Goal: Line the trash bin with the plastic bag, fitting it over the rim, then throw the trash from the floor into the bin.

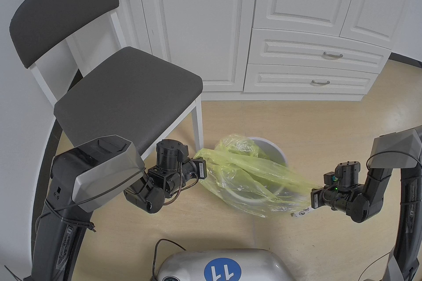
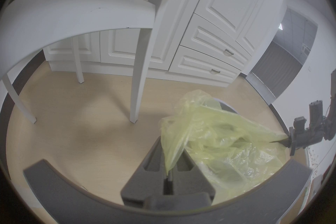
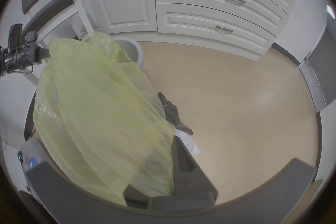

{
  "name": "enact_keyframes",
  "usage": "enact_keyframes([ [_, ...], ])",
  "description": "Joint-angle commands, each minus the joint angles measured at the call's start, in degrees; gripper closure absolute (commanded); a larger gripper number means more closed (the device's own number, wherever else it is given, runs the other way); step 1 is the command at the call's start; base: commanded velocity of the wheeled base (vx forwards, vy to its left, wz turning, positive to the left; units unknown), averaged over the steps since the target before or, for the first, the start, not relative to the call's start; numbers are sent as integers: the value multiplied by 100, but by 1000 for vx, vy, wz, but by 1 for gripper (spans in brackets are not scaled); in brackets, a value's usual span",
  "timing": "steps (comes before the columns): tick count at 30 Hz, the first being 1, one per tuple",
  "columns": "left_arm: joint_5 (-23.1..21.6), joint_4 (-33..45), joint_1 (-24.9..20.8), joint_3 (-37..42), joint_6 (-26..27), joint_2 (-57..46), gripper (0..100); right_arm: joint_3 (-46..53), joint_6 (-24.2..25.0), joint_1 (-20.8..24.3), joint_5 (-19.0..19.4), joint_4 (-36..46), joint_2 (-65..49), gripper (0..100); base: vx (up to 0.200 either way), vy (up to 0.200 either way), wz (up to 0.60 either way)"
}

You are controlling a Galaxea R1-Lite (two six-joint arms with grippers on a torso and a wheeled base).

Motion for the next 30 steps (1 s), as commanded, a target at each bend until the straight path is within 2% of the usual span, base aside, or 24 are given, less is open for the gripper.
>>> enact_keyframes([
  [1, -4, 3, -5, 163, 85, -98, 100, 72, -10, 119, -12, 20, -82, 100, 0, 0, 0],
  [10, -180, -32, -75, 611, 146, -432, 100, 283, -10, 401, -12, 11, -170, 100, 0, 0, 0],
  [30, -241, -516, -400, 928, 348, -353, 100, 257, 16, 453, 5, -59, 111, 100, 0, 0, 0],
])
